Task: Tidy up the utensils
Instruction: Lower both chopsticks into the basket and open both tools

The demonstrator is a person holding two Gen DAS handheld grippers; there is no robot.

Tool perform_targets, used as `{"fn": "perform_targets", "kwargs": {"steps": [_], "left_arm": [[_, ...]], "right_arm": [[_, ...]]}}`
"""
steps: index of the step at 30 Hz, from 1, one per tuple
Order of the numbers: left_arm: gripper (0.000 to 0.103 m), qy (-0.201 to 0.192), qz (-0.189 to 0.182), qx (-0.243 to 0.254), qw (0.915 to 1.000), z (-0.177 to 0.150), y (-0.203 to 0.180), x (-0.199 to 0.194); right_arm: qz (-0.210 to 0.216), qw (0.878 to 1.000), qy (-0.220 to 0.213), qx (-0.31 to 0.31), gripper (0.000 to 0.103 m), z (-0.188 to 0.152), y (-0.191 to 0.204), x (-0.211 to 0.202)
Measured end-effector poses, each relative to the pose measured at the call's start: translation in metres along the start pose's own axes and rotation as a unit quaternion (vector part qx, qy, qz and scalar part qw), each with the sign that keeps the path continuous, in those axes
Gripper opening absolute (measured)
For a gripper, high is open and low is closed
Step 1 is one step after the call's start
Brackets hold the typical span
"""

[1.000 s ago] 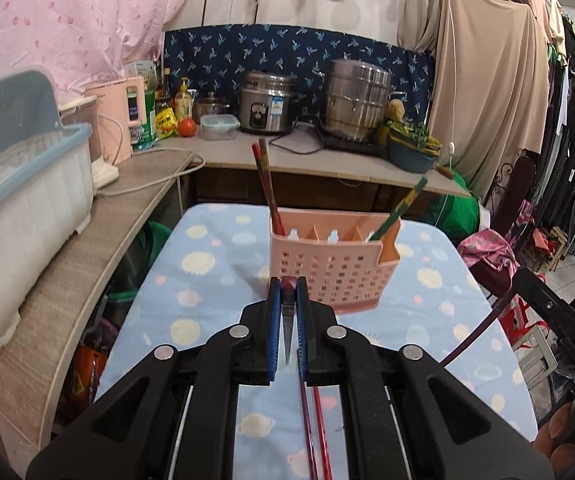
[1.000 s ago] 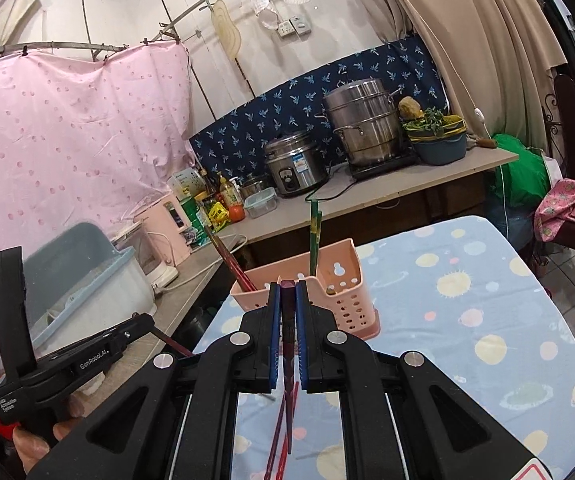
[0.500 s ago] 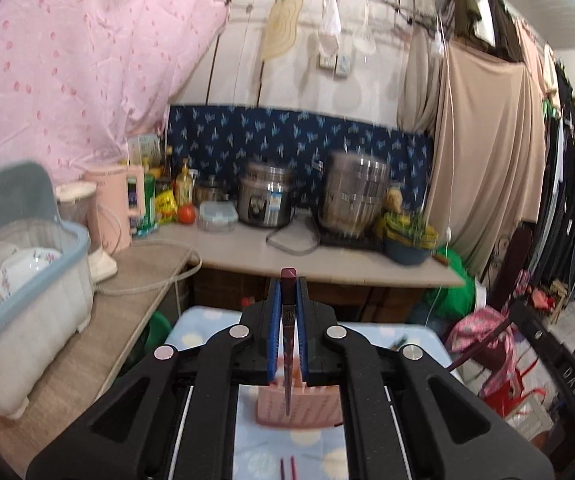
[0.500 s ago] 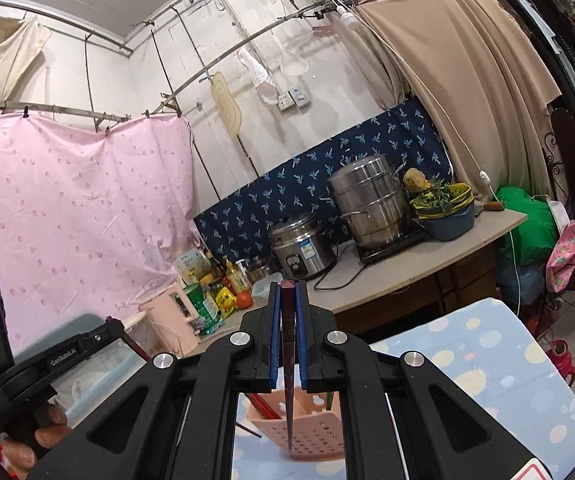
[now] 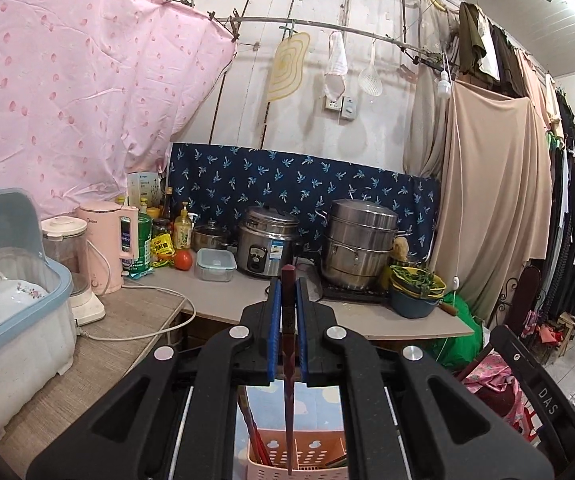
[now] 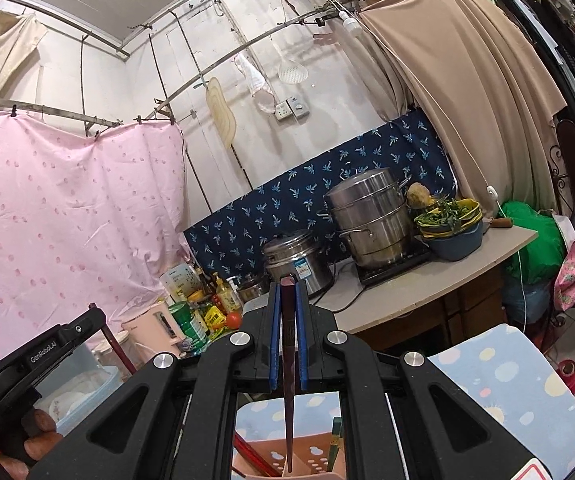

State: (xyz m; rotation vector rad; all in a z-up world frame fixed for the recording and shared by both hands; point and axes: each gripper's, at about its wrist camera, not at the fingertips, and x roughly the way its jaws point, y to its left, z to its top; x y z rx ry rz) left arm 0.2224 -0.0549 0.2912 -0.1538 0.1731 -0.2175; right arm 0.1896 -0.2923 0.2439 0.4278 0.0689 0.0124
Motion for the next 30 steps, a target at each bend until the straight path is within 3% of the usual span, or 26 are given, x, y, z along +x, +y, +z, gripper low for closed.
{"fn": "perform_targets", "kwargs": {"steps": [7,20,23,25,30], "left_arm": [[0.007,0.015,0.003,0.002,0.9999,-0.014,0.004,0.019],[0.008,0.108,0.003,-0.018,0.994,-0.072,0.02,0.048],[0.025,0.122,0.005,-0.02,0.9923,-0.077,0.022,0.048],[0.044,0.124,0.008,-0.021,0.992,-0.08,0.023,0.043],[0.054,0.134,0.004,-0.018,0.9909,-0.083,0.023,0.035]], "right_arm": [[-0.01,0.999,0.032,-0.011,0.007,-0.029,-0.007,0.018],[-0.02,0.996,0.084,-0.004,0.009,-0.069,-0.021,0.023],[-0.022,0.996,0.088,0.001,0.012,-0.073,-0.023,0.02],[-0.022,0.996,0.091,0.003,0.012,-0.075,-0.023,0.018],[-0.022,0.995,0.094,0.002,0.013,-0.079,-0.022,0.009]]}}
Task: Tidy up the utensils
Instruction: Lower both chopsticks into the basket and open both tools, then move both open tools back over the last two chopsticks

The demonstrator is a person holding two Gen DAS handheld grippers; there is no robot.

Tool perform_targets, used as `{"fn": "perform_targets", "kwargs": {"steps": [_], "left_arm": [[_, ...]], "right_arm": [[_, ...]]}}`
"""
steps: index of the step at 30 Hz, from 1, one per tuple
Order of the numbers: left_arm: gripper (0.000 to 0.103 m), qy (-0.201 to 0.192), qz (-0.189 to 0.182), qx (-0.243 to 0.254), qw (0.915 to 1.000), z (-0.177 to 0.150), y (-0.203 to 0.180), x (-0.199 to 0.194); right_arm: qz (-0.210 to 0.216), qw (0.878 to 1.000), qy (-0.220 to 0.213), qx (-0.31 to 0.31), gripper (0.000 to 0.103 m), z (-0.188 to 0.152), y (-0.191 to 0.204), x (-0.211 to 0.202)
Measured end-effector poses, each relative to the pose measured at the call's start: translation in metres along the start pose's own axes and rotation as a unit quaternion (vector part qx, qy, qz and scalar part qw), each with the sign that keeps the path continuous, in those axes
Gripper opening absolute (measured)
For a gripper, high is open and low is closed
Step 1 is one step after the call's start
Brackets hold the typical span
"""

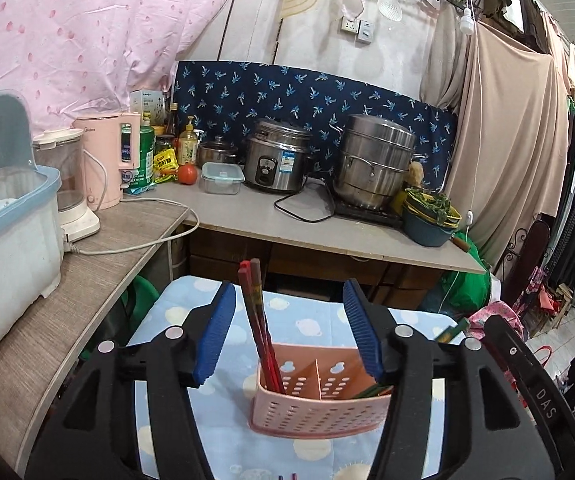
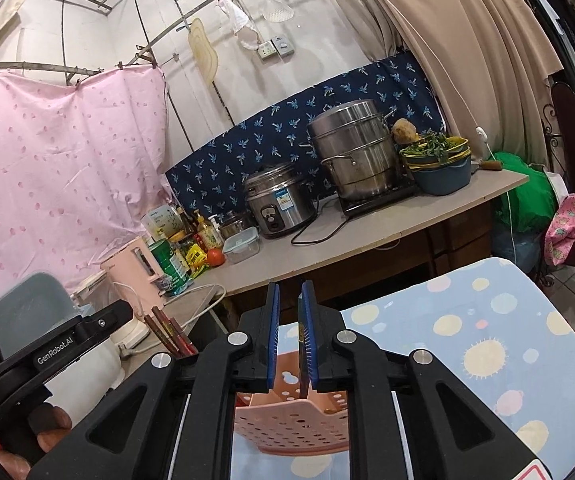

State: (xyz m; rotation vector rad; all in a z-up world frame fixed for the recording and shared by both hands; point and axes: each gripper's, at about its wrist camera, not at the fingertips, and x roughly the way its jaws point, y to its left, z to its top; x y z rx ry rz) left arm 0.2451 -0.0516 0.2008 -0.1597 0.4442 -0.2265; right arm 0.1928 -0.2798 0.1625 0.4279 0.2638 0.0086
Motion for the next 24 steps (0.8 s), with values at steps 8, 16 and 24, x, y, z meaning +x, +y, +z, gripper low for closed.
{"fn": "perform_targets", "kwargs": {"steps": [8,16,24], "left_arm": [[0.064,0.02,-0.003,0.007,0.9998,-0.017,0.0,-0.014],[0.065,0.043,0.003,0.015,0.9989,-0.039,0.002,-0.024],[0.065,0.088,0.007,0.02,0.9959,-0.086,0.01,-0.036]], "right_arm": [[0.005,1.0,0.014,-0.006,0.014,-0.016,0.002,-0.016],[0.012,0.999,0.046,-0.014,0.014,-0.044,0.005,-0.034],[0.019,0.995,0.098,-0.026,0.014,-0.092,0.007,-0.06]]}}
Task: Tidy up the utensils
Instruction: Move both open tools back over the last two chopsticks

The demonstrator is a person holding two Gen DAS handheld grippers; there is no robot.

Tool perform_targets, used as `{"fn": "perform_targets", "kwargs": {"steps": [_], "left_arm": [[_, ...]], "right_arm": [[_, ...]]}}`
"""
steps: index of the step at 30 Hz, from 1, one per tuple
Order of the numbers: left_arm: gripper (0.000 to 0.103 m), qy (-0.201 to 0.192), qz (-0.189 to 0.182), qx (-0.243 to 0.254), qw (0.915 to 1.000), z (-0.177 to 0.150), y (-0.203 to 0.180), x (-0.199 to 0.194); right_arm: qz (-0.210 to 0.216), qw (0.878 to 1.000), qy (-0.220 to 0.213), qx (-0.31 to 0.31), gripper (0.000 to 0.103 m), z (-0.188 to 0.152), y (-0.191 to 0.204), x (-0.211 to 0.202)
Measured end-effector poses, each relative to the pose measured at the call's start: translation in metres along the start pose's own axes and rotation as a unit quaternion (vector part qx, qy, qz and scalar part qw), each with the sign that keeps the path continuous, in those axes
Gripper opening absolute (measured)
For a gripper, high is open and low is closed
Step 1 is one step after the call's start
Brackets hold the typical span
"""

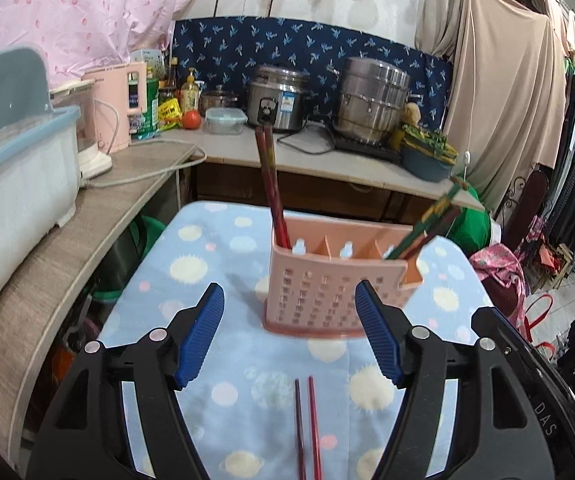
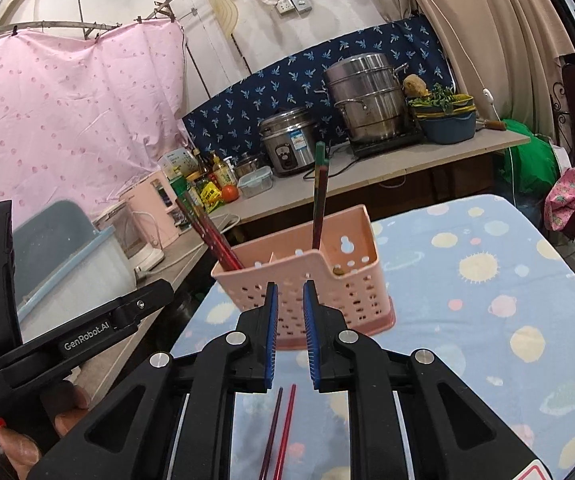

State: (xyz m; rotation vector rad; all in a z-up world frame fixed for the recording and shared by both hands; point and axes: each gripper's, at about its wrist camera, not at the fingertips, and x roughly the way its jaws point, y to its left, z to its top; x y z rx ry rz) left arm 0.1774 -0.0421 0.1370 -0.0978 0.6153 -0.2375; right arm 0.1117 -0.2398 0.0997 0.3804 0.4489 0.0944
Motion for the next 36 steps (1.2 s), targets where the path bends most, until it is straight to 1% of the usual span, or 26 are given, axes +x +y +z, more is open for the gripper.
{"fn": "perform_targets", "kwargs": {"steps": [8,14,20,24,29,36], "left_arm": [[0.064,0.057,0.0,-0.025,0.9981,-0.061,0.014,0.0],[0.064,0.095,0.008,-0.02,0.9953,-0.106,0.022,0.0],[0.064,0.115,0.016,-0.019,0.9931,-0.134,0.031,-0.004],[0.064,0.126,0.019,-0.019,0.9917,-0.152,0.039,-0.008],[0.064,0.14,0.032,-0.016,0.9896,-0.171,0.047,-0.011],[0.064,0.145,0.037,-0.012,0.9887,-0.184,0.053,-0.017]], "right_arm": [[-0.007,0.997,0.067,-0.023,0.014,-0.071,0.008,-0.015],[-0.01,0.994,0.11,-0.014,0.014,-0.11,0.005,-0.021],[-0.011,0.989,0.148,-0.013,0.014,-0.145,0.006,-0.025],[-0.011,0.985,0.172,-0.023,0.014,-0.166,0.01,-0.027],[-0.007,0.982,0.186,-0.029,0.014,-0.181,0.017,-0.032],[0.003,0.981,0.19,-0.037,0.014,-0.185,0.026,-0.034]]}}
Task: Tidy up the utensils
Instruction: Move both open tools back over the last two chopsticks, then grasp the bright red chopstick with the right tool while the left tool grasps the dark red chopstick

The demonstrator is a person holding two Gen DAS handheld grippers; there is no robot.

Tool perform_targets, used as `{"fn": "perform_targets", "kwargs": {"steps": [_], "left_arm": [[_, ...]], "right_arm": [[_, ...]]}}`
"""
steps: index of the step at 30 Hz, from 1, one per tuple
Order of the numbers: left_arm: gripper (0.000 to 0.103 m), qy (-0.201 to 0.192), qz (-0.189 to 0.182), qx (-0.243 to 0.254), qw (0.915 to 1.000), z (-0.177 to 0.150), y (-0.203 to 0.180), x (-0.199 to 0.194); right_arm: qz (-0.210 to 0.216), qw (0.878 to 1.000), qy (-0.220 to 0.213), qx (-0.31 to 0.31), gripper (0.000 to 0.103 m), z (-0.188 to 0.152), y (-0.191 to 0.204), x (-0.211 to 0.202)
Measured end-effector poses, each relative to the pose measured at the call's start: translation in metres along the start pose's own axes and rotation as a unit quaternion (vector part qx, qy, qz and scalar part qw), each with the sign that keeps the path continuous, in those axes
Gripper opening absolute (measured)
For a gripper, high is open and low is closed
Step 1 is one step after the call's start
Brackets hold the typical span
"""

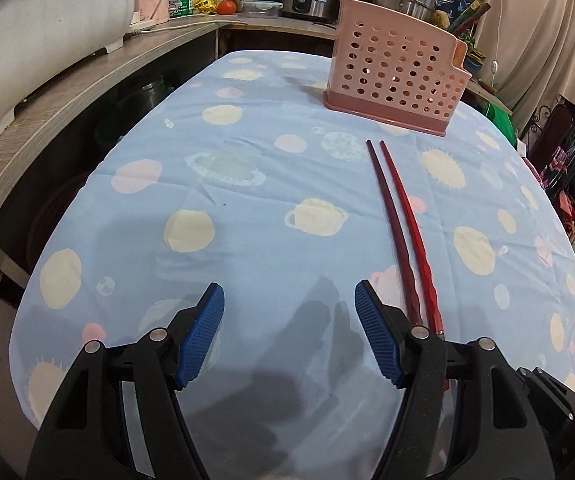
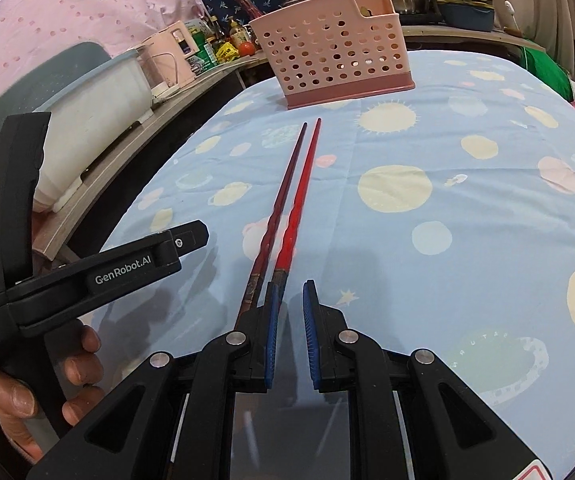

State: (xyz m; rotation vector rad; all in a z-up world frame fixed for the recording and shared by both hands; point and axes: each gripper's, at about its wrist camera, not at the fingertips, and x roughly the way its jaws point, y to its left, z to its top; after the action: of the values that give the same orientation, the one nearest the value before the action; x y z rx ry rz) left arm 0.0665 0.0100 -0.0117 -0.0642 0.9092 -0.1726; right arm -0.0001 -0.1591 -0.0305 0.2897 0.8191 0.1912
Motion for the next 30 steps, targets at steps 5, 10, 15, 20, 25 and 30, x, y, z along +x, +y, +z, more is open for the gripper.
{"fn": "perform_targets", "kwargs": {"steps": [5,10,15,20,25,30], "left_arm": [[0.064,0.0,0.003,0.003,1.0,-0.004,0.0,-0.002],[0.064,0.002,0.003,0.005,1.0,-0.006,0.001,-0.003],[0.064,0.006,0.003,0.006,1.0,-0.01,0.0,-0.003],[0.064,0.008,0.002,0.007,0.9999,-0.011,-0.002,-0.004],[0.065,0.011,0.001,0.011,0.9999,-0.014,-0.006,-0.004],[0.065,0.011,-0.005,0.018,0.9998,-0.015,-0.013,-0.007]], "right_arm": [[0.002,1.0,0.005,-0.007,0.02,-0.002,0.005,0.003],[-0.004,1.0,0.002,-0.017,0.023,-0.002,0.009,0.005],[-0.026,0.999,-0.005,-0.037,0.021,-0.004,0.013,0.005],[-0.062,0.996,-0.014,-0.068,0.011,-0.008,0.019,0.005],[-0.068,0.995,-0.019,-0.063,0.006,-0.009,0.012,0.002],[-0.073,0.995,-0.024,-0.056,0.006,-0.011,0.006,-0.002]]}}
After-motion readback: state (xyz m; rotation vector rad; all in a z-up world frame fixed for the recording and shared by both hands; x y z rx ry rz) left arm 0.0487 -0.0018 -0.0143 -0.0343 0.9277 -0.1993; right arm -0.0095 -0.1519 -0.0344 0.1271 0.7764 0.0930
